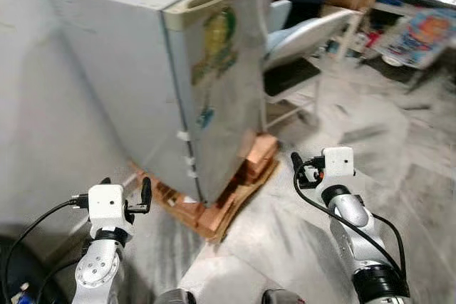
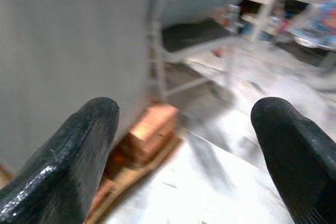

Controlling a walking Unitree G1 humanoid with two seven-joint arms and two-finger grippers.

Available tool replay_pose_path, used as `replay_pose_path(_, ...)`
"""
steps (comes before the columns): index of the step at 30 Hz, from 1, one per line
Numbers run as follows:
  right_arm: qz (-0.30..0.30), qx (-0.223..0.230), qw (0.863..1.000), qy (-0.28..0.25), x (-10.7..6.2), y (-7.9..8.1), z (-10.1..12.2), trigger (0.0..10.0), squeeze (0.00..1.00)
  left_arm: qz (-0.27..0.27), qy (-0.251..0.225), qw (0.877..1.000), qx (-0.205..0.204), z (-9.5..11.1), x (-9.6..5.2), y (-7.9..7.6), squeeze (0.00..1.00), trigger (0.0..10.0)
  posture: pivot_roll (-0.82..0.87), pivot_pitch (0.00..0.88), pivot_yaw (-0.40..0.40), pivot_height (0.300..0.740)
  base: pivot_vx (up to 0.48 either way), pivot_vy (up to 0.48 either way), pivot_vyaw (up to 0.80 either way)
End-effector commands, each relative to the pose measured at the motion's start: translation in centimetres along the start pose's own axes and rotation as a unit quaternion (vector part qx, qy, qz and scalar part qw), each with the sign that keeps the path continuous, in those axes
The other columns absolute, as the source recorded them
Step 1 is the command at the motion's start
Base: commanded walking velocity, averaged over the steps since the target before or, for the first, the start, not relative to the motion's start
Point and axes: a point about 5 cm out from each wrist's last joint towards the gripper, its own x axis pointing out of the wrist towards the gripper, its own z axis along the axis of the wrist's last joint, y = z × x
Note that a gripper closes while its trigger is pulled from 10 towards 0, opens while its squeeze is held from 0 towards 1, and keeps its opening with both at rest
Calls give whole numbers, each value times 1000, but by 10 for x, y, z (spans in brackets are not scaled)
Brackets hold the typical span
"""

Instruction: Restocking fridge

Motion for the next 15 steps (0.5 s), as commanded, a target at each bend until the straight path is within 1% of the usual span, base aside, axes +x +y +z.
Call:
replay_pose_path(1,2,0,1000,2,1,1,0,10000,0,-2,-2,1000,7,1,0,0,0,10000,-6,57,27,740,0,420,-800)
replay_pose_path(7,4,-2,1000,0,2,2,1,10000,0,-5,-5,1000,9,1,0,-2,0,10000,-9,54,25,740,0,423,-800)
replay_pose_path(10,6,-2,1000,-1,2,3,1,10000,0,-6,-4,1000,6,1,0,-3,0,10000,-10,54,24,740,242,415,-800)
replay_pose_path(12,7,-2,1000,-2,2,3,2,10000,0,-6,-5,1000,7,1,0,-4,0,10000,-12,54,24,740,242,416,-531)
replay_pose_path(15,11,-4,1000,-7,2,4,3,10000,0,-7,-5,1000,8,1,1,-5,0,10000,-13,53,24,740,304,287,0)
